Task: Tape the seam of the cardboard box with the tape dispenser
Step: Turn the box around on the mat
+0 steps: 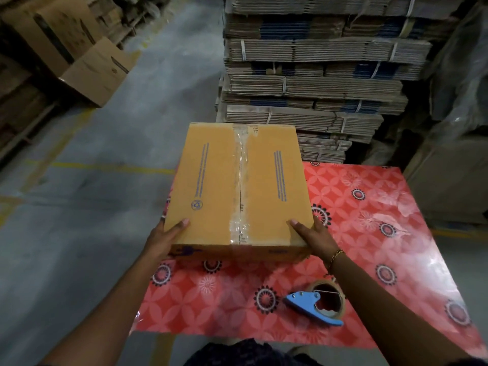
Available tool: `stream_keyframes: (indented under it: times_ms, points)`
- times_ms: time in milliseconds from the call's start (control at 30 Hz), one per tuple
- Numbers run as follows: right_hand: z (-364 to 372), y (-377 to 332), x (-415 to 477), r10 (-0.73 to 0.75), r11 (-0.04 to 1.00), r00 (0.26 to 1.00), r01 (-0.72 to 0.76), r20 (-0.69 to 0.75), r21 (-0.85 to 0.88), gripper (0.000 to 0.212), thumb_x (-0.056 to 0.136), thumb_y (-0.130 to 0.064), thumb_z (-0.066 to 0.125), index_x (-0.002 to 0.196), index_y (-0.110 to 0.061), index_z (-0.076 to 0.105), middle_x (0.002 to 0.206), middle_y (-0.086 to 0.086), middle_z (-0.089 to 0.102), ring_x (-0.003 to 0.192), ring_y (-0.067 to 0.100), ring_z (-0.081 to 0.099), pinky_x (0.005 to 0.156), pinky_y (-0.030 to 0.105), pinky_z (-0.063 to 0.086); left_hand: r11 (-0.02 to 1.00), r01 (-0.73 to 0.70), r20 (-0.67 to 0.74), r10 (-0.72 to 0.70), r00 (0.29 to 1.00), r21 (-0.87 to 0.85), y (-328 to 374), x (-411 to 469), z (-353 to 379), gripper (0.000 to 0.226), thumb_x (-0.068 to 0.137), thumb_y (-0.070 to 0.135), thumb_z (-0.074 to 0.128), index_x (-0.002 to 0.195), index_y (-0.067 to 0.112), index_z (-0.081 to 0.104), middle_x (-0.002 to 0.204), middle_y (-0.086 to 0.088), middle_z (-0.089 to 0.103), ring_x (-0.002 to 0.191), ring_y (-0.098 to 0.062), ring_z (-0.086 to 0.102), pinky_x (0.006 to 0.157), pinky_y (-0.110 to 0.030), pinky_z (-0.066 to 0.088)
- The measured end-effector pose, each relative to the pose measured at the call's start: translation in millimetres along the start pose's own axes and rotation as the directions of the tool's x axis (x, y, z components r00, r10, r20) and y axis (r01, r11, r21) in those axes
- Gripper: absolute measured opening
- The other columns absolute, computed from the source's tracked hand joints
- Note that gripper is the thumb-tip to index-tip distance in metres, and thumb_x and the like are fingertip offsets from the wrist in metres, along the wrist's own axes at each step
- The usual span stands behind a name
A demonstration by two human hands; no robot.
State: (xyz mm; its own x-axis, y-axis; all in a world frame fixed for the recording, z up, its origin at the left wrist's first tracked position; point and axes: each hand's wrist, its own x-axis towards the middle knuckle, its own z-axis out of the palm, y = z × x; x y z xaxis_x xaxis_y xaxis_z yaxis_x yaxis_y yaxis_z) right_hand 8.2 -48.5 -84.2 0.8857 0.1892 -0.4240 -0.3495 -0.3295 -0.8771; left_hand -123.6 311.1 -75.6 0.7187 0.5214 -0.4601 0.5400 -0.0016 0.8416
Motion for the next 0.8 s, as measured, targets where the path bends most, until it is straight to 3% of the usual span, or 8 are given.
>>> stream_keyframes:
  times_ms: [167, 233, 333, 400, 467, 600, 700, 800]
  points:
    - [-9, -2, -3, 0.023, 0.994, 1.000, -0.021, 0.011, -0.103, 0.086, 0.073, -0.074, 0.065, 0.144, -0.030, 0.044, 0.134, -0.004, 0.061, 0.112, 0.021, 0.065, 0.094, 0.048, 0.056, 0.990, -0.005, -0.041, 0.011, 0.999, 0.139, -7, 8, -3, 0.101, 0.050, 0.090, 0.068, 0.127, 0.024, 0.063, 0.119, -0.003, 0.073, 0.107, -0.025, 0.069, 0.099, -0.048, 0.054]
    - [-20, 0, -9, 0.073, 0.989, 0.997, -0.075, -0.022, -0.130, 0.078, 0.084, -0.069, 0.059, 0.146, -0.027, 0.039, 0.136, -0.005, 0.053, 0.118, 0.024, 0.059, 0.099, 0.051, 0.051, 0.931, -0.094, -0.178, 0.166, 0.970, 0.354, -2, -4, 5, 0.086, 0.065, 0.080, 0.069, 0.127, 0.020, 0.060, 0.126, -0.012, 0.068, 0.118, -0.034, 0.062, 0.098, -0.051, 0.051]
    - [-52, 15, -25, 0.141, 0.981, 0.986, -0.151, -0.087, -0.121, 0.055, 0.093, -0.053, 0.058, 0.138, -0.023, 0.046, 0.122, 0.003, 0.065, 0.105, 0.029, 0.066, 0.085, 0.044, 0.052, 0.734, -0.322, -0.265, 0.561, 0.785, 0.598, 0, -35, 34, 0.061, 0.085, 0.050, 0.070, 0.131, 0.011, 0.057, 0.138, -0.017, 0.056, 0.129, -0.040, 0.046, 0.100, -0.054, 0.040]
    - [-76, 33, -43, 0.192, 0.965, 0.971, -0.212, -0.141, -0.152, 0.049, 0.092, -0.048, 0.062, 0.130, -0.019, 0.053, 0.111, 0.006, 0.071, 0.095, 0.028, 0.070, 0.074, 0.037, 0.051, 0.607, -0.483, -0.173, 0.717, 0.675, 0.631, 2, -62, 60, 0.050, 0.084, 0.040, 0.067, 0.124, 0.011, 0.063, 0.130, -0.015, 0.057, 0.120, -0.039, 0.047, 0.094, -0.047, 0.039]
    - [-94, 56, -59, 0.234, 0.944, 0.949, -0.274, -0.211, -0.185, 0.050, 0.087, -0.048, 0.067, 0.124, -0.015, 0.057, 0.105, 0.010, 0.073, 0.090, 0.029, 0.071, 0.071, 0.035, 0.051, 0.522, -0.626, -0.045, 0.787, 0.615, 0.579, 0, -85, 90, 0.035, 0.085, 0.031, 0.065, 0.112, 0.010, 0.068, 0.116, -0.013, 0.059, 0.109, -0.033, 0.050, 0.089, -0.042, 0.040]
    - [-110, 100, -82, 0.382, 0.891, 0.900, -0.419, -0.209, -0.173, 0.058, 0.075, -0.050, 0.069, 0.119, -0.015, 0.058, 0.102, 0.018, 0.073, 0.077, 0.033, 0.069, 0.059, 0.032, 0.047, 0.538, -0.772, 0.296, 0.718, 0.630, 0.337, -6, -125, 155, 0.017, 0.092, 0.028, 0.058, 0.094, 0.015, 0.069, 0.094, 0.003, 0.063, 0.088, -0.016, 0.061, 0.075, -0.037, 0.052]
    - [-105, 122, -90, 0.510, 0.831, 0.852, -0.524, -0.119, -0.186, 0.050, 0.086, -0.047, 0.068, 0.115, -0.011, 0.050, 0.098, 0.020, 0.073, 0.063, 0.027, 0.062, 0.052, 0.028, 0.046, 0.621, -0.693, 0.446, 0.536, 0.717, 0.366, -21, -136, 193, 0.020, 0.090, 0.040, 0.053, 0.094, 0.026, 0.066, 0.092, 0.015, 0.061, 0.085, -0.009, 0.061, 0.070, -0.033, 0.051]
    - [-92, 136, -90, 0.535, 0.811, 0.841, -0.536, -0.073, -0.235, 0.065, 0.081, -0.062, 0.065, 0.111, -0.009, 0.044, 0.085, 0.015, 0.072, 0.054, 0.025, 0.063, 0.047, 0.030, 0.051, 0.737, -0.547, 0.461, 0.355, 0.813, 0.397, -34, -138, 219, 0.027, 0.085, 0.051, 0.052, 0.097, 0.030, 0.066, 0.099, 0.016, 0.063, 0.089, -0.007, 0.061, 0.075, -0.031, 0.051]
